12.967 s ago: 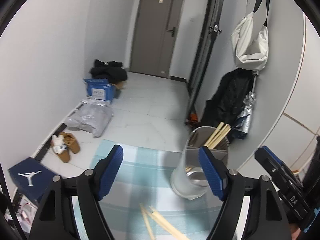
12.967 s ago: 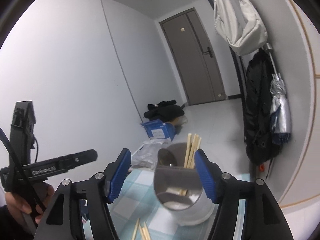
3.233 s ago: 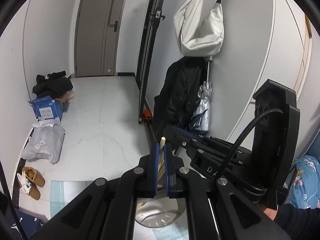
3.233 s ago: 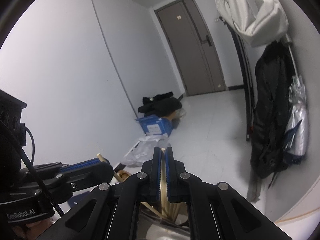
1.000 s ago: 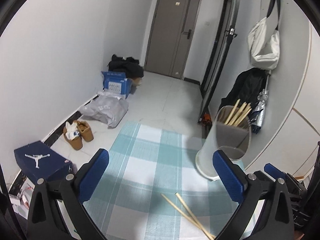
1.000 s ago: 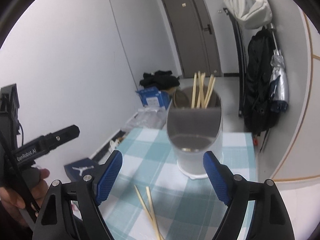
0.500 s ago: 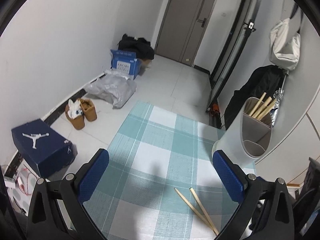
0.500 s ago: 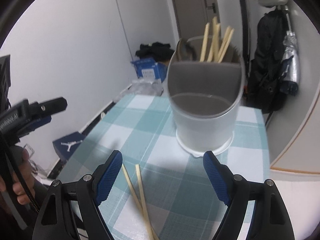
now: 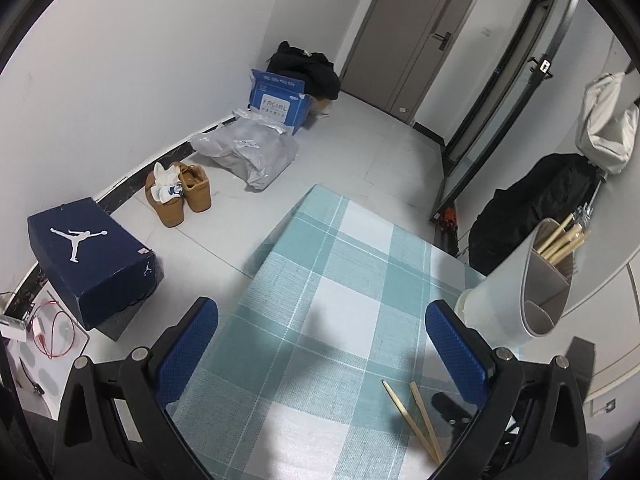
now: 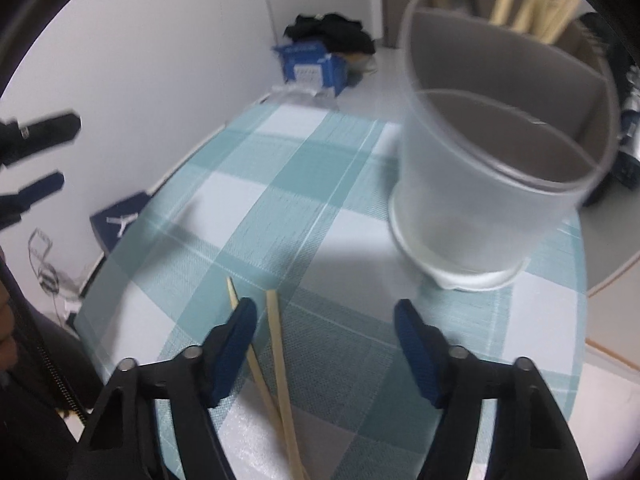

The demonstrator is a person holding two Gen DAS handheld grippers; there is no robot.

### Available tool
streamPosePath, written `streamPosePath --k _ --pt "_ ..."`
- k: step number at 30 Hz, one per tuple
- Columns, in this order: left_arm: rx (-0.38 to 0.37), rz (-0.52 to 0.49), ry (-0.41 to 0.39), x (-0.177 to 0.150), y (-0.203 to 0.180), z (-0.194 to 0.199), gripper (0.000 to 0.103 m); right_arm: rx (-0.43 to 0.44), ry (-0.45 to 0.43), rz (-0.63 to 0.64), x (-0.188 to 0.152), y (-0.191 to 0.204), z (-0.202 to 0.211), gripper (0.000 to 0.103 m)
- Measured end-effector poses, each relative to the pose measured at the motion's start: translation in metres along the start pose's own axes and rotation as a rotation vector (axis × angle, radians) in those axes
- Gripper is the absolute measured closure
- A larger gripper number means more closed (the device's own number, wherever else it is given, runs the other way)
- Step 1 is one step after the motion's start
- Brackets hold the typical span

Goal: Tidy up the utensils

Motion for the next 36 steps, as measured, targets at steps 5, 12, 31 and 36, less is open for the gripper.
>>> streamPosePath --k 5,12,31,36 --pt "0.019 0.015 -0.009 0.003 0.005 0.001 0.001 0.042 0.045 0.055 0.006 0.011 -0.013 0.045" --pt "0.033 0.023 -0.007 0.004 0.008 0.000 0.001 0.030 0.144 0.157 0.010 0.027 -0.030 0.070" --pt "0.050 0.034 0.017 0.002 0.012 -0.007 0.001 0.043 0.113 0.169 0.012 0.022 -0.015 0.097" --pt "0.057 0.026 0.045 -0.003 0.006 -0.012 0.001 0.064 0.061 0.122 0.015 0.012 0.001 0.097"
Point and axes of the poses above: each gripper's, at about its wrist camera, not at the fingertips, and z roughly against the way its jaws point, y to its left, x to its top, the point moved 5 cm from there along -z, roughly the way its jaws point, and after that the axes turned 1 degree about x, right-handed, at the moved point
